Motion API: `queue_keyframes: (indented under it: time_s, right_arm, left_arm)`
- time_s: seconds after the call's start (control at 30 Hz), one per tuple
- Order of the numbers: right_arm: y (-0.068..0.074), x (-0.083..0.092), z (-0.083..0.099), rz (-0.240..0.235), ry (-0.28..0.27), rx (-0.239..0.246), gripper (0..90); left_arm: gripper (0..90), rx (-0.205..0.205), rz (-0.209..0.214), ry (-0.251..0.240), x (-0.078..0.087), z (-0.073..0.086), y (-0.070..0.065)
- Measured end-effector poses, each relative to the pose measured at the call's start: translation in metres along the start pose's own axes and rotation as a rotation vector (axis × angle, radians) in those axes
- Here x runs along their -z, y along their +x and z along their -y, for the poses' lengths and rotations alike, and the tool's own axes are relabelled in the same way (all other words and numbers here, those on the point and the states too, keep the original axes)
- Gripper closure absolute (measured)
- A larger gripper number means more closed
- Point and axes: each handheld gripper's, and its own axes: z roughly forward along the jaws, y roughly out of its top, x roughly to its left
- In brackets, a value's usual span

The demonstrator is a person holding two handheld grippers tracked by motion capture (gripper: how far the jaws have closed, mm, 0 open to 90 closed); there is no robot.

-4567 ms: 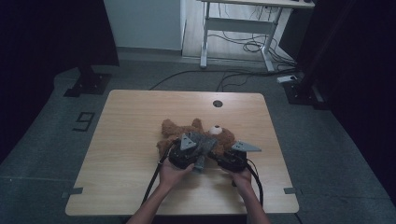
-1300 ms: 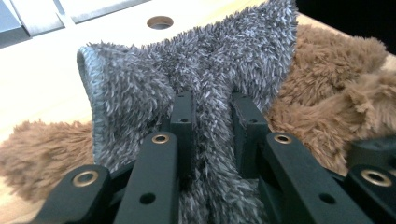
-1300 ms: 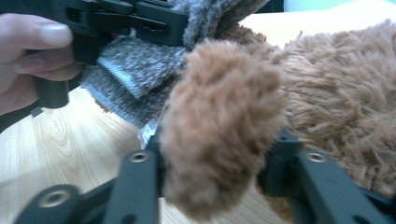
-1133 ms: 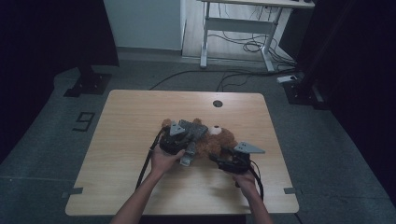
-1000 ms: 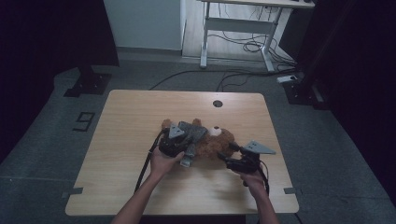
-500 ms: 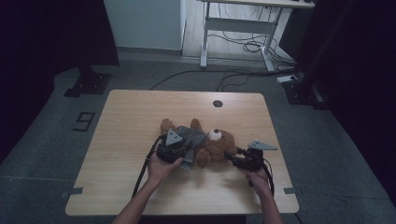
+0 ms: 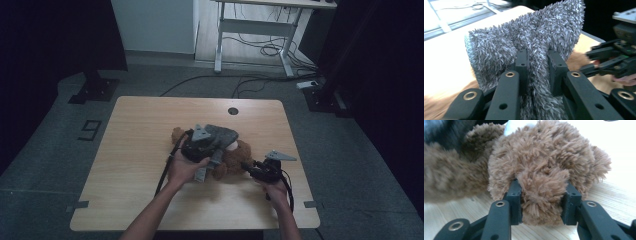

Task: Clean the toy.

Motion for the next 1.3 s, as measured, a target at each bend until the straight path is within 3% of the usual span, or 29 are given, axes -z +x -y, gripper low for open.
queue_keyframes:
  time_s: [0.07,0.2,0.43,0.73,0.9,1.1,1.3]
  right_arm:
    - [-0.002,0.0,0.0,-0.017,-0.005,-0.045,63.3]
    - [-0.002,0.001,0.0,-0.023,0.003,-0.051,64.7]
    - [-0.004,0.001,-0.002,-0.007,0.021,-0.105,67.7]
    - [-0.003,0.001,-0.003,0.011,0.018,-0.118,68.3]
    - [-0.003,0.001,-0.002,0.007,0.019,-0.116,68.1]
    - [-0.003,0.002,-0.003,-0.007,0.011,-0.126,68.1]
    - [-0.003,0.004,-0.004,-0.034,-0.001,-0.144,68.1]
  left_arm:
    - [73.0,-0.021,0.027,0.034,-0.015,0.002,-0.013]
    - [73.0,-0.071,0.042,0.112,-0.038,0.016,-0.029]
    - [73.3,-0.153,0.035,0.162,-0.038,0.035,-0.041]
    - [73.3,-0.185,0.032,0.225,-0.044,0.064,-0.048]
    - [73.2,-0.19,0.032,0.22,-0.042,0.068,-0.049]
    - [73.2,-0.138,0.053,0.188,-0.035,0.066,-0.044]
    - [73.0,-0.098,0.019,0.072,-0.014,0.046,-0.041]
